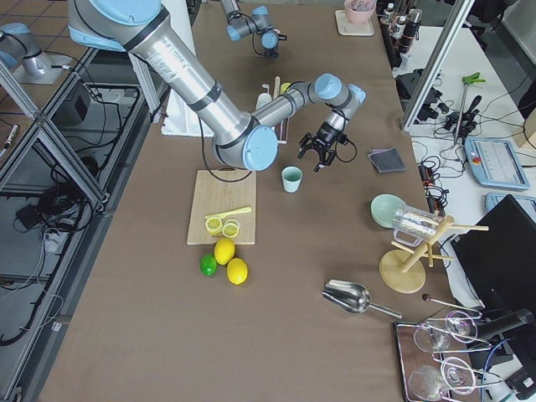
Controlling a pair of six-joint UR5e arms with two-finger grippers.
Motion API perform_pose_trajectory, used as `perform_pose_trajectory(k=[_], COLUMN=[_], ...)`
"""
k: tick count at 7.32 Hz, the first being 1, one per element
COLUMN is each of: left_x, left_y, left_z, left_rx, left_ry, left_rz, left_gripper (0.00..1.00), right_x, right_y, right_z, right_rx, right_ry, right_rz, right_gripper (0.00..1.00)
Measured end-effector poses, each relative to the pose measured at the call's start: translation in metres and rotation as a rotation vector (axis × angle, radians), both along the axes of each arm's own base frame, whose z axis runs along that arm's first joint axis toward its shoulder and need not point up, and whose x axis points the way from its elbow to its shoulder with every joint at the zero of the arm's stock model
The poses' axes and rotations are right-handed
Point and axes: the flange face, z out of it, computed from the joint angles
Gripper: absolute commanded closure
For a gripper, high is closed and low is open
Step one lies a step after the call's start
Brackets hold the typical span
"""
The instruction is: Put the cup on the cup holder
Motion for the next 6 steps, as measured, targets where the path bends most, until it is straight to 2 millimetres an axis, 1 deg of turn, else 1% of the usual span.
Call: perform_pose_trajectory(k=[2,3,4,5,6], left_x=[-0.001,-0.002,-0.002,-0.003,-0.003], left_y=[0.0,0.0,0.001,0.001,0.001], left_z=[0.002,0.003,0.003,0.004,0.004], left_rx=[0.003,0.003,0.004,0.005,0.005], left_ry=[0.006,0.006,0.007,0.008,0.009], left_rz=[-0.001,-0.002,-0.002,-0.004,-0.004], left_gripper=[0.03,0.03,0.05,0.13,0.22], right_x=[-0.021,-0.028,-0.033,-0.038,-0.043], right_y=[0.008,0.013,0.017,0.021,0.026], right_z=[0.005,0.008,0.009,0.011,0.014], right_rx=[-0.015,-0.008,0.0,0.003,0.006], right_ry=[0.024,0.042,0.056,0.066,0.08], right_rz=[-0.042,-0.063,-0.079,-0.091,-0.108], right_gripper=[0.0,0.01,0.01,0.01,0.01])
